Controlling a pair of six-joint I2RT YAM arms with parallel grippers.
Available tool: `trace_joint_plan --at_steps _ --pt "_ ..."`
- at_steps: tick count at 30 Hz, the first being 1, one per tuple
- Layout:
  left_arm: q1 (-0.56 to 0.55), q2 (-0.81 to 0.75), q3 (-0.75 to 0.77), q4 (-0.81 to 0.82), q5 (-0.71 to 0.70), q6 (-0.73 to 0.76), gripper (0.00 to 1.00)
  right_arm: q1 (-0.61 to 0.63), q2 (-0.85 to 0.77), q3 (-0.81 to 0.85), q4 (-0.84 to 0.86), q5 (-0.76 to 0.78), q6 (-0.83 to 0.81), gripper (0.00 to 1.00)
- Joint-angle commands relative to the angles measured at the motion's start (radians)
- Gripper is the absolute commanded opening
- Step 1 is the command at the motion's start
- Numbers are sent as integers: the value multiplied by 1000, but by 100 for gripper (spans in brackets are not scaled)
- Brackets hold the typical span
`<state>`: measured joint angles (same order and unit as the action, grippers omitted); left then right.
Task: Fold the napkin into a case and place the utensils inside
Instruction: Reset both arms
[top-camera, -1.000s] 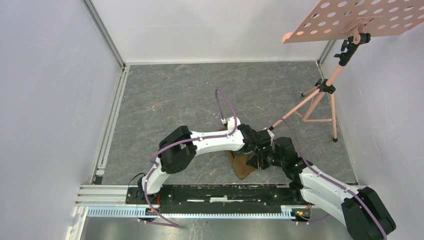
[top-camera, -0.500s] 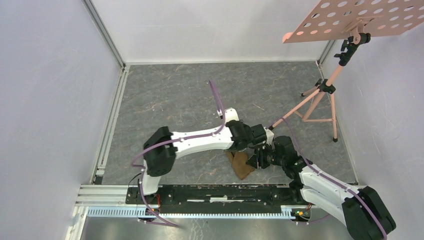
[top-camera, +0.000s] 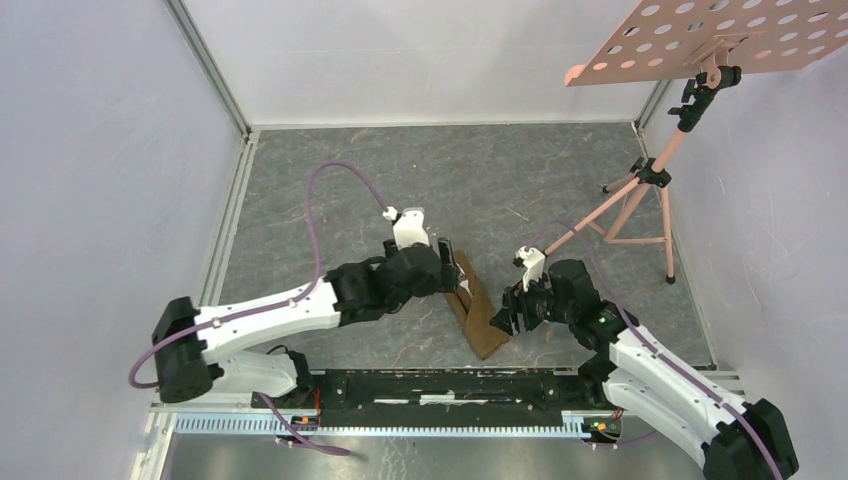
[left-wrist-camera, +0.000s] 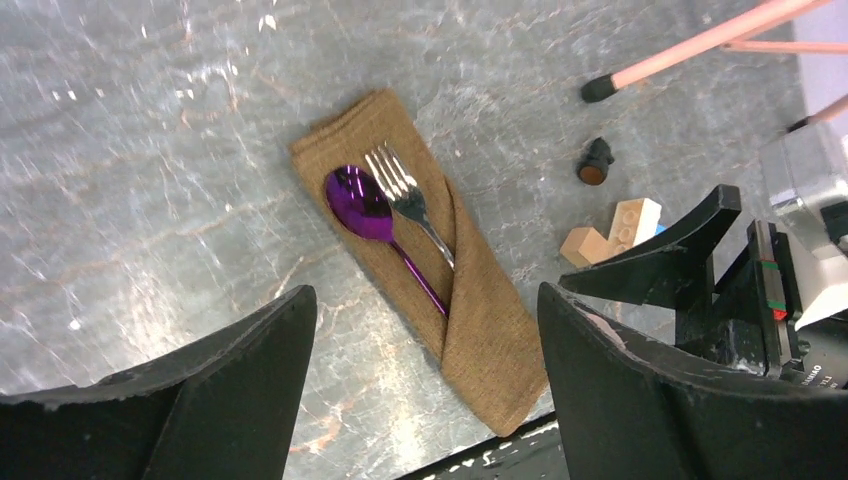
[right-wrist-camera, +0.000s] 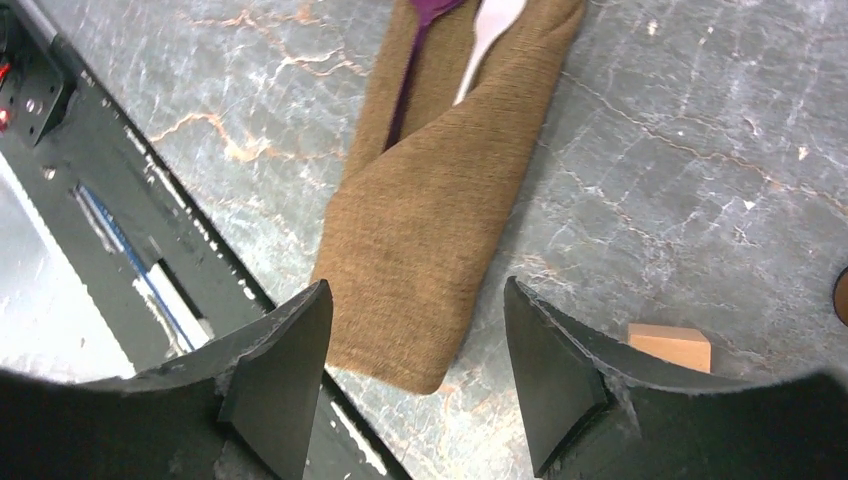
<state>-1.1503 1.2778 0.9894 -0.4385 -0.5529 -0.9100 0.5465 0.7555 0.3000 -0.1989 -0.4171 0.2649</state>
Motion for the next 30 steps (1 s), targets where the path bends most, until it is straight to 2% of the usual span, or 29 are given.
trace_joint_plan --at_steps 1,6,11,15,19,23,30 --pt "32 -178 -15 193 60 308 88 30 -63 181 -163 16 -97 72" --pt "31 -398 98 113 21 517 93 31 -164 448 -274 105 -144 88" --pt "31 -575 211 61 -12 661 98 30 -244 580 -306 283 -202 98" --pt "31 -701 260 29 -22 738 100 31 -291 656 -327 486 -250 98" --pt "31 -756 361 -97 -88 813 100 30 -329 723 -331 623 -296 98" --pt "32 -789 430 -200 -127 824 100 30 -372 746 -301 703 -303 98" --pt "31 -829 410 -200 -131 825 100 30 -419 706 -252 789 -271 98"
